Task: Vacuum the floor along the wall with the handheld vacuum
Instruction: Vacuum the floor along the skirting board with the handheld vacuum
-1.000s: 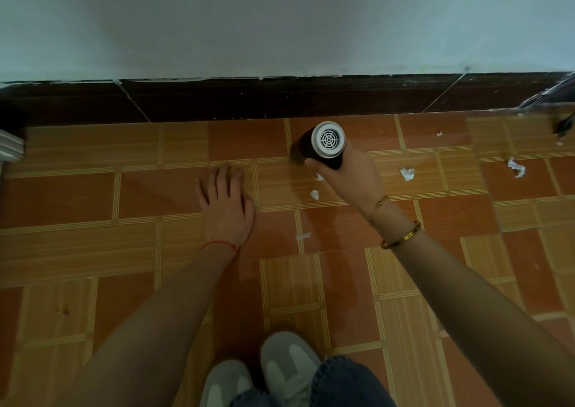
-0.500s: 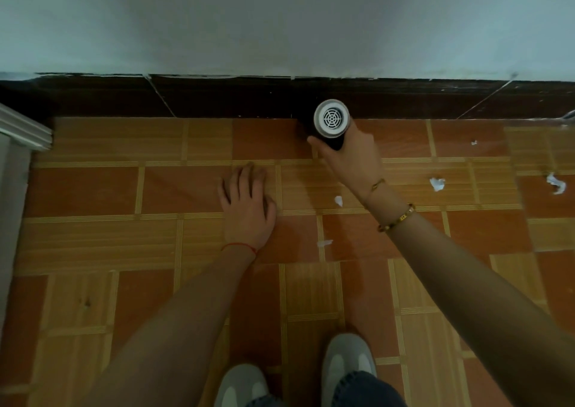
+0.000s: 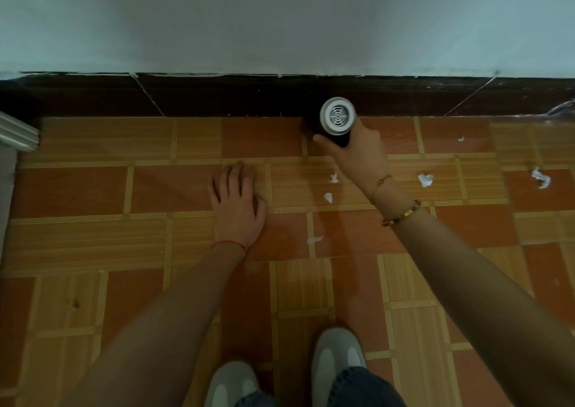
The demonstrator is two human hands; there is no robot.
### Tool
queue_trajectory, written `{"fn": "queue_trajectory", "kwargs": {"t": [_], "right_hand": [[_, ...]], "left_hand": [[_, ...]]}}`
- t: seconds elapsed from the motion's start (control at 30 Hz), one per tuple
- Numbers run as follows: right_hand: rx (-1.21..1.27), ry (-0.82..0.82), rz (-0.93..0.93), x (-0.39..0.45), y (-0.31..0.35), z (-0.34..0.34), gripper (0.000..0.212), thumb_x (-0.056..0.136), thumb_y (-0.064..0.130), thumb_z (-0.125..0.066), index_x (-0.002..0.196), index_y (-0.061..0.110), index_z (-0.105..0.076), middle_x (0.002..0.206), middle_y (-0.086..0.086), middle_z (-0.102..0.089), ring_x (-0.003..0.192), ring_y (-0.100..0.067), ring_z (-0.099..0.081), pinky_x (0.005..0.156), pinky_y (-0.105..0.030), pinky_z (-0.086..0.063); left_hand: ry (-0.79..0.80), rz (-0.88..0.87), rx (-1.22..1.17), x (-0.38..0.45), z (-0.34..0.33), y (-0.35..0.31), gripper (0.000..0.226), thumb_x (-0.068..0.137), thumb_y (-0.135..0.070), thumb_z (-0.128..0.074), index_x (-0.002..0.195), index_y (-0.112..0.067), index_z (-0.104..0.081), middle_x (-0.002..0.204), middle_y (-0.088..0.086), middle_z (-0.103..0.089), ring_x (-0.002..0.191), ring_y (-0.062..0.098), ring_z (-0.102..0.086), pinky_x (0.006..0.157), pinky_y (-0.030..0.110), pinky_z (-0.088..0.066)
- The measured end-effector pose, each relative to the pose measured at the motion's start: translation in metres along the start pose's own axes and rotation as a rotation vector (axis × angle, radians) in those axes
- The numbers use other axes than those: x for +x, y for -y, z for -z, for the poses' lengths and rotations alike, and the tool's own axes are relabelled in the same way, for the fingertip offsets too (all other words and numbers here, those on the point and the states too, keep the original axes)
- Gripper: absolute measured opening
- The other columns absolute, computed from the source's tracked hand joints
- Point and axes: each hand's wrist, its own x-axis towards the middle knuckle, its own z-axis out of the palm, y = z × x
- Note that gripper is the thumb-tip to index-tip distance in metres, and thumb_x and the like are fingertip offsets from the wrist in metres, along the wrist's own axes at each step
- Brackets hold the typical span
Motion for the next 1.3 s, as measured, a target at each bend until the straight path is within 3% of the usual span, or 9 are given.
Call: {"fn": "queue_trajectory", "kwargs": {"t": [0.13, 0.37, 0.5, 0.63, 0.77, 0.9, 1.0, 1.2, 1.3], "right_hand": [[0.036, -0.027, -0.067, -0.012, -0.027, 0.025, 0.070, 0.082, 0.052, -0.068, 0.135, 0.012, -0.047, 0.122, -0.006, -0.066, 0.110, -0.023, -0.062, 0.084, -0.035, -0.053], [0.062, 0.136, 0.003, -0.038, -0.031, 0.025, 0.069, 0.080, 0.055, -0.067, 0.136, 0.019, -0.049, 0.121, 0.001, -0.066, 0.111, -0.016, -0.060, 0.088, -0.031, -0.051], [0.050, 0.024, -0.042, -0.045, -0.035, 0.029, 0.069, 0.081, 0.054, -0.068, 0.135, 0.016, -0.049, 0.120, -0.002, -0.066, 0.108, -0.020, -0.062, 0.085, -0.036, -0.053], [0.070, -0.037, -0.101, -0.051, -0.046, 0.039, 0.064, 0.082, 0.050, -0.068, 0.131, 0.014, -0.050, 0.120, -0.005, -0.066, 0.109, -0.022, -0.061, 0.078, -0.028, -0.046], [0.071, 0.077, -0.078, -0.062, -0.054, 0.039, 0.062, 0.079, 0.058, -0.066, 0.125, 0.018, -0.056, 0.107, 0.002, -0.068, 0.099, -0.016, -0.063, 0.078, -0.033, -0.054], [0.095, 0.070, -0.067, -0.072, -0.055, 0.038, 0.055, 0.080, 0.055, -0.067, 0.120, 0.018, -0.058, 0.095, 0.008, -0.064, 0.091, -0.011, -0.062, 0.068, -0.021, -0.045], [0.120, 0.076, -0.086, -0.076, -0.056, 0.041, 0.053, 0.081, 0.054, -0.067, 0.120, 0.019, -0.057, 0.092, 0.011, -0.063, 0.089, -0.010, -0.061, 0.072, -0.025, -0.049], [0.153, 0.187, -0.090, -0.089, -0.055, 0.043, 0.048, 0.082, 0.047, -0.070, 0.118, 0.019, -0.056, 0.071, 0.021, -0.053, 0.055, 0.010, -0.055, 0.048, -0.005, -0.040], [0.165, 0.253, -0.073, -0.091, -0.050, 0.043, 0.053, 0.083, 0.046, -0.070, 0.125, 0.019, -0.052, 0.078, 0.021, -0.055, 0.059, 0.008, -0.054, 0.054, -0.007, -0.039]], "left_hand": [[0.003, 0.002, 0.000, 0.000, 0.000, -0.001, 0.050, 0.094, -0.029, -0.050, 0.141, -0.013, -0.046, 0.150, 0.014, -0.041, 0.142, 0.035, -0.031, 0.118, 0.063, -0.017], [0.018, -0.004, 0.032, -0.002, 0.000, -0.004, 0.053, 0.095, -0.032, -0.043, 0.143, -0.010, -0.043, 0.151, 0.017, -0.038, 0.143, 0.037, -0.029, 0.118, 0.064, -0.017], [0.072, 0.030, 0.080, -0.002, -0.002, -0.010, 0.056, 0.096, -0.033, -0.034, 0.145, -0.008, -0.040, 0.154, 0.018, -0.036, 0.146, 0.039, -0.027, 0.119, 0.065, -0.015], [0.090, 0.049, 0.102, -0.005, -0.004, -0.015, 0.054, 0.096, -0.026, -0.039, 0.148, -0.008, -0.036, 0.155, 0.019, -0.034, 0.147, 0.040, -0.025, 0.117, 0.066, -0.017], [0.062, -0.041, 0.043, -0.010, -0.002, -0.017, 0.053, 0.095, -0.025, -0.034, 0.145, -0.010, -0.040, 0.151, 0.017, -0.039, 0.144, 0.036, -0.031, 0.118, 0.064, -0.019], [0.036, -0.120, -0.016, -0.014, -0.002, -0.029, 0.051, 0.095, -0.025, -0.030, 0.141, -0.010, -0.045, 0.147, 0.016, -0.043, 0.140, 0.034, -0.035, 0.118, 0.060, -0.017], [0.068, -0.147, -0.021, -0.015, -0.006, -0.030, 0.051, 0.095, -0.026, -0.030, 0.142, -0.010, -0.044, 0.147, 0.016, -0.043, 0.141, 0.033, -0.034, 0.118, 0.061, -0.020], [0.099, -0.162, 0.014, -0.016, -0.009, -0.029, 0.053, 0.095, -0.030, -0.029, 0.143, -0.011, -0.042, 0.149, 0.016, -0.040, 0.141, 0.034, -0.032, 0.118, 0.062, -0.019], [0.084, -0.159, 0.009, -0.016, -0.007, -0.030, 0.053, 0.095, -0.029, -0.030, 0.142, -0.010, -0.043, 0.148, 0.017, -0.042, 0.140, 0.034, -0.033, 0.118, 0.062, -0.021]]}}
